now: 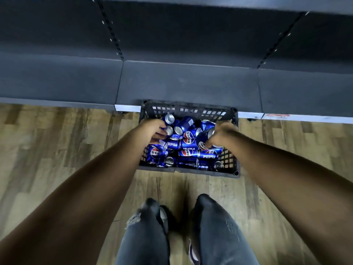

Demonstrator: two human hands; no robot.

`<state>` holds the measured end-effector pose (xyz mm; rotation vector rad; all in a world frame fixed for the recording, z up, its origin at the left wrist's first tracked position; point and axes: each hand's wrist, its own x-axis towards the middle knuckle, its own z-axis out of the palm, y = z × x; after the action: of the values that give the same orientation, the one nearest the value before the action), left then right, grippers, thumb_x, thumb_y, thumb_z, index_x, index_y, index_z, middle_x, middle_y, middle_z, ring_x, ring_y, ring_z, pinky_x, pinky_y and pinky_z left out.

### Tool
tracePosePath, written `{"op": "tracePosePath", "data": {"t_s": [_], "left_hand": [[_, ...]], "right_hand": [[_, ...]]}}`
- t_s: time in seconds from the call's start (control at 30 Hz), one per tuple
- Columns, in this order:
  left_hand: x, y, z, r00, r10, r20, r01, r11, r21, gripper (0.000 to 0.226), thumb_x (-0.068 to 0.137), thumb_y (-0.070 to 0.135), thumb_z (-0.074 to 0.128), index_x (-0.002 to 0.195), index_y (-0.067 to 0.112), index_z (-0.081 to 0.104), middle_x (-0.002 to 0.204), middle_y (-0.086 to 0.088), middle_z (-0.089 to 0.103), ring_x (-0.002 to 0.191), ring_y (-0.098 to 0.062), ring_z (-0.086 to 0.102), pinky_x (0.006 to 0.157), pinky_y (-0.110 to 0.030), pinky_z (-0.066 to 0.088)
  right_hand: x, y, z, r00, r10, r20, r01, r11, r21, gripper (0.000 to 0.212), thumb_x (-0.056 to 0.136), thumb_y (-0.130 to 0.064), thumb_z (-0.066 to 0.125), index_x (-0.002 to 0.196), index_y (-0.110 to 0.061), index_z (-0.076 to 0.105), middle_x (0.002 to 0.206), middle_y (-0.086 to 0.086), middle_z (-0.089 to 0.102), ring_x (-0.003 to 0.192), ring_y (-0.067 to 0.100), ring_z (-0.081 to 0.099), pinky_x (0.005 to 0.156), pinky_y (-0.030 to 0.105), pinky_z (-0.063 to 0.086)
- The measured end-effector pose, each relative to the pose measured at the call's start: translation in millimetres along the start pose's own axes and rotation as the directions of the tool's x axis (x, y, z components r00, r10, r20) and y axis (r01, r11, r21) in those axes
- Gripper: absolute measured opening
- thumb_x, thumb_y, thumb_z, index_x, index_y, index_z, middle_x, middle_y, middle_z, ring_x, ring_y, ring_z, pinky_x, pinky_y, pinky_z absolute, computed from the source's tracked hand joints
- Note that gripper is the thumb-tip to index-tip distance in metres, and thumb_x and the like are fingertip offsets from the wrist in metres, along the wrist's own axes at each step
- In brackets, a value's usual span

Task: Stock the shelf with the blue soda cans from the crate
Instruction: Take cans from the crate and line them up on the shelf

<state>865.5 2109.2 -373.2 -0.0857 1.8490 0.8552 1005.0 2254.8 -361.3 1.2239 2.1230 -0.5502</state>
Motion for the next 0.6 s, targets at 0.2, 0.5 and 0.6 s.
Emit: {"op": "tracePosePath", "data": {"t_s": [0.2,0.5,0.6], "left_hand": [[-112,59,8,0.991,-0.039,0.131,0.057,0.989,-0.135,0.022,0.1,0.028,0.037,0.113,0.012,0.045,0.08,-0.009,0.059,0.061,-0.022,0.059,0.071,-0.033,0.045],[-251,143,-9,0.978,0.116,0.172,-0.046,0.931,-0.362,0.063,0.099,0.046,0.032,0.137,-0.004,0.037,0.137,-0.026,0.047,0.126,-0.038,0.047,0.1,-0.043,0.038],[-277,165,-11,0.963,0.212,0.165,-0.107,0.866,-0.488,0.069,0.097,0.055,0.026,0.134,0.001,0.046,0.139,-0.023,0.046,0.129,-0.037,0.045,0.108,-0.043,0.033]], "right_hand": [[-101,-14,-99,0.997,-0.027,-0.074,0.049,0.948,0.315,0.063,0.07,-0.038,0.08,0.116,-0.005,0.053,0.117,0.011,0.056,0.101,0.026,0.058,0.075,0.03,0.046],[-222,-31,-188,0.936,-0.004,-0.352,0.234,0.754,0.613,0.049,0.065,-0.05,0.081,0.075,-0.011,0.053,0.086,0.002,0.059,0.078,0.016,0.055,0.057,0.023,0.04],[-255,-29,-205,0.892,-0.018,-0.452,0.36,0.634,0.684,0.047,0.065,-0.044,0.082,0.087,-0.009,0.06,0.088,0.002,0.062,0.079,0.015,0.057,0.057,0.02,0.04]]}}
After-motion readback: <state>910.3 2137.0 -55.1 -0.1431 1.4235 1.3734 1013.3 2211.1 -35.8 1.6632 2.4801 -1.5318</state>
